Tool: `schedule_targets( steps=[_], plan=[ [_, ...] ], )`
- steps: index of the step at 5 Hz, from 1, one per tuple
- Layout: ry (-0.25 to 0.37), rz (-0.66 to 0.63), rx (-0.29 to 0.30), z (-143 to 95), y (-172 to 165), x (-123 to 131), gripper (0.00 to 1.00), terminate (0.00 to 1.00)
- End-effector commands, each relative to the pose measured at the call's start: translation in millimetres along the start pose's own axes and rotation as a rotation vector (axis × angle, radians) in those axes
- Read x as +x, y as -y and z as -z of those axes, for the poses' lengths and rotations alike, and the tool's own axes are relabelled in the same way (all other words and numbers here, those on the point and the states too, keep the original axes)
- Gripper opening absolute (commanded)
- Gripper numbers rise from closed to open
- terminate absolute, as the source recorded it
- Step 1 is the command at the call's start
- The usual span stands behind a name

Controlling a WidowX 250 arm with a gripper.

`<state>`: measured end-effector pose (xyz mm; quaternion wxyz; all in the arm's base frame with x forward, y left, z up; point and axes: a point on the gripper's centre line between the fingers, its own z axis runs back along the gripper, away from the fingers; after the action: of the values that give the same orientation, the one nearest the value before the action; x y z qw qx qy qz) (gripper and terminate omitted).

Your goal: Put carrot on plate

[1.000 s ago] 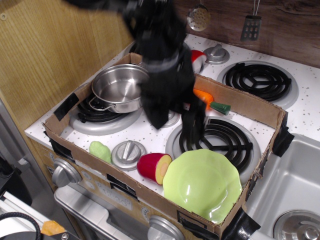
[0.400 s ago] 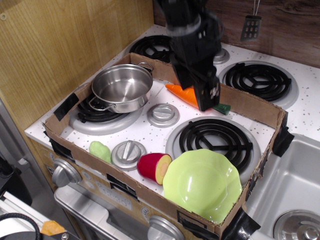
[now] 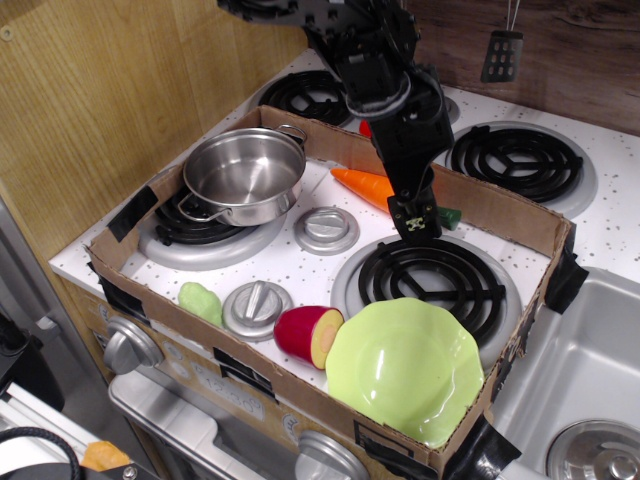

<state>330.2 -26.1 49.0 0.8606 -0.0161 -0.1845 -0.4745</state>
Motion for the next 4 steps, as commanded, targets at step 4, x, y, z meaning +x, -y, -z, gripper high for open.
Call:
schedule_targets(
  steps=[4],
  plan=[
    [0.031, 0.497, 0.004, 15.7, -23.5, -14.6, 1.0, 0.0]
  ],
)
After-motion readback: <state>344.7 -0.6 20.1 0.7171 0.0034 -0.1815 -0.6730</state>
